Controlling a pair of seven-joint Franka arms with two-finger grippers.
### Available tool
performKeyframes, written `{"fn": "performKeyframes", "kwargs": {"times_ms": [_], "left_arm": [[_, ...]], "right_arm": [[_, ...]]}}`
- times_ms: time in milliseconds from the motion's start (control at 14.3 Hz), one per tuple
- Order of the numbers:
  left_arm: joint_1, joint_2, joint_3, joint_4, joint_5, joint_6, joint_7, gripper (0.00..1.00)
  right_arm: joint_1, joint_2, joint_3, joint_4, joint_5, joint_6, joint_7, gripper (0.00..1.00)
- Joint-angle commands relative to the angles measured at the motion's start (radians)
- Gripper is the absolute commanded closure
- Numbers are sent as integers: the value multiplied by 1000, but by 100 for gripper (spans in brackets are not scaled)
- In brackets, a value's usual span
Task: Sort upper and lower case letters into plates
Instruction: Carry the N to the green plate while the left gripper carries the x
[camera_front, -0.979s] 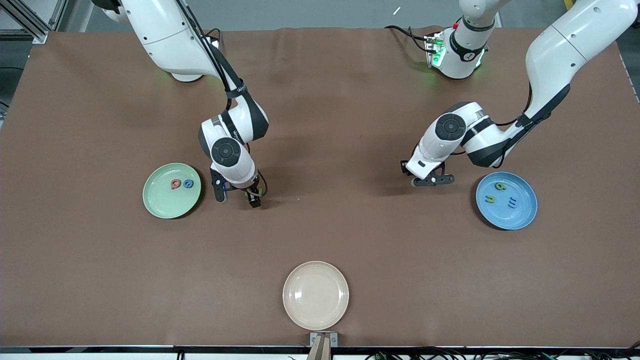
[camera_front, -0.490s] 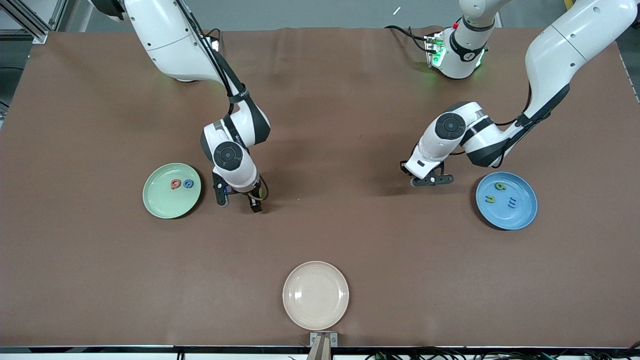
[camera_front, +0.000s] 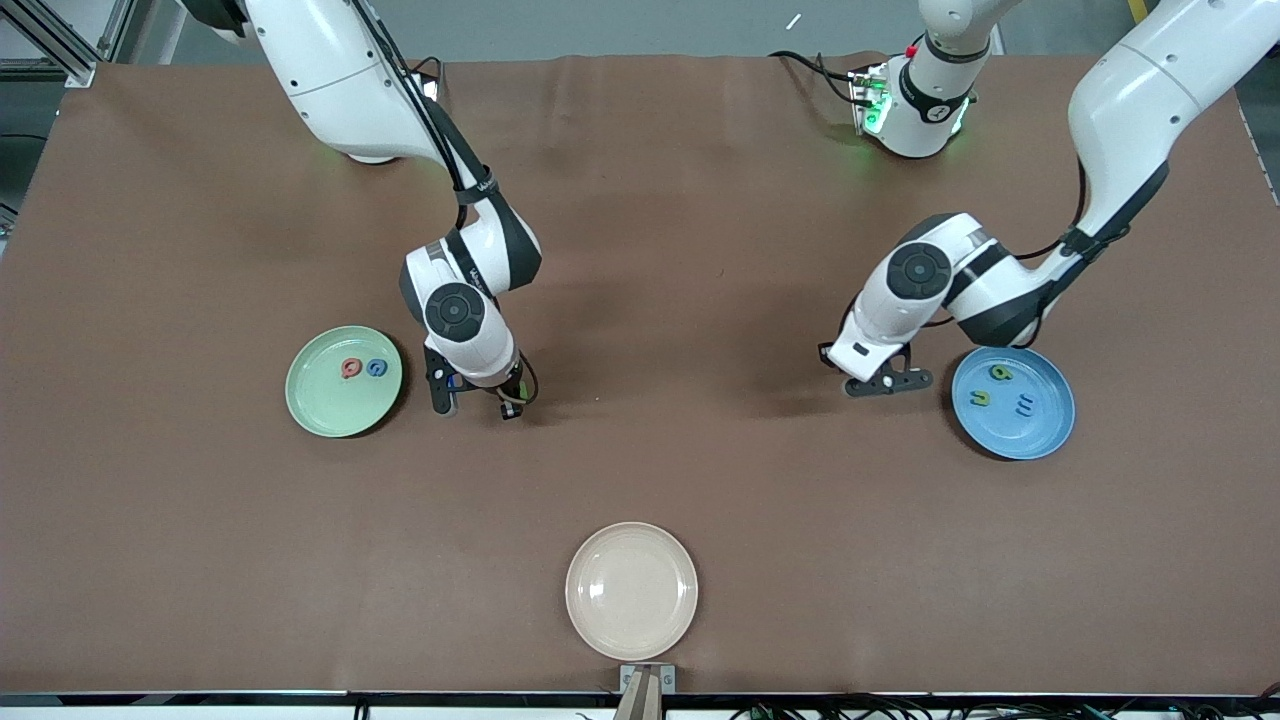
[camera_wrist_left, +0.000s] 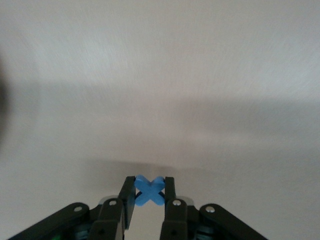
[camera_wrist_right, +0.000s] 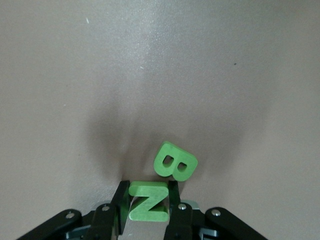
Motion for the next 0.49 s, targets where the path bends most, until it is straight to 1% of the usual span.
{"fn": "performKeyframes", "kwargs": {"times_ms": [0,140,210,280,420], "left_arm": [[44,-30,-54,102,-88,-119,128,89],[73,-30,-56,162,-114,-162,211,89],[90,-30,-56,178,-116,-167,252,89],[113,-27,-56,193,-116,-167,303,90],[150,-19,-50,225,-116,-168,379,90]], "right_arm": [[-20,6,5,49,-4,-87,-9,100],[-23,-8,3,125,-4,-217,-29,100],[-39,-16,3,163,-4,-297,-83,100],[-60,-31,3,184,-4,-363,-148,100],[-123,-86,3,170,-4,-437,-326,100]]}}
